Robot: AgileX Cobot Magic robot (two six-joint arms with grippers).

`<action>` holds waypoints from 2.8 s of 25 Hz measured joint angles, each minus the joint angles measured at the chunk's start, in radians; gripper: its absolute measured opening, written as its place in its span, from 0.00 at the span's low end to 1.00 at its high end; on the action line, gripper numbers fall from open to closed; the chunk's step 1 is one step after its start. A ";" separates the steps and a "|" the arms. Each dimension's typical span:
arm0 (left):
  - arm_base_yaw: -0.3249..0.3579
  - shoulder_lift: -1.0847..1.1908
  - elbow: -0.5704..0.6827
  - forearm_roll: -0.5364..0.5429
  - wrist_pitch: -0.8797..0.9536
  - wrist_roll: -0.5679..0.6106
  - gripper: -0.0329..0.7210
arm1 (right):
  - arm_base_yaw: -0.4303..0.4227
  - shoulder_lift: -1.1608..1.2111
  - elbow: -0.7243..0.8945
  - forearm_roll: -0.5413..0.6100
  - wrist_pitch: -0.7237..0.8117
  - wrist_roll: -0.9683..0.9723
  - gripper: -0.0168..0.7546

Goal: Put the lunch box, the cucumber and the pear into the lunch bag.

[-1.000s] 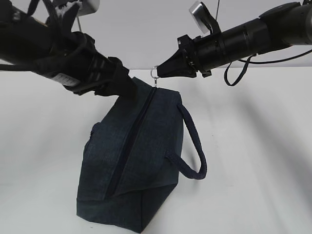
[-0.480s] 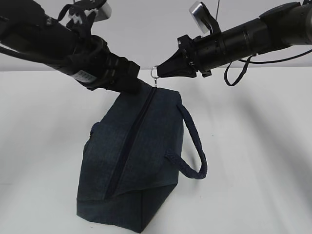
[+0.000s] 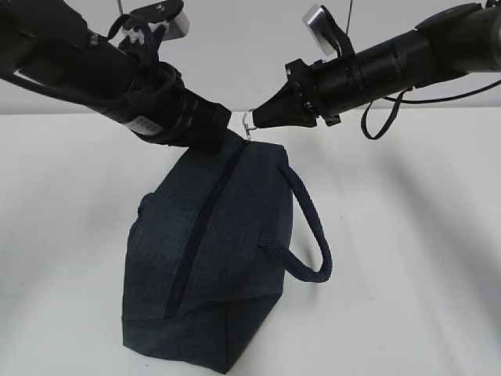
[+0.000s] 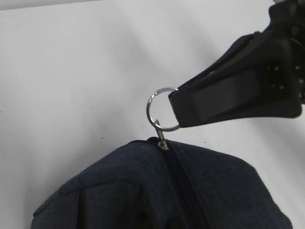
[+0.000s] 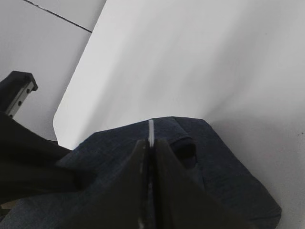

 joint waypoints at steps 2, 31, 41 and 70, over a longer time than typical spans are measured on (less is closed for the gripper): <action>0.000 0.000 0.000 0.000 -0.006 0.008 0.08 | 0.000 0.002 0.000 -0.009 0.000 0.007 0.02; 0.000 -0.066 0.002 0.018 -0.020 0.058 0.08 | -0.009 0.142 -0.004 -0.015 -0.073 0.051 0.02; 0.000 -0.066 0.002 0.019 -0.013 0.059 0.07 | -0.009 0.142 -0.004 0.009 -0.076 0.053 0.04; 0.059 -0.025 -0.008 0.125 -0.097 0.059 0.71 | -0.004 -0.168 -0.004 -0.536 -0.182 0.256 0.60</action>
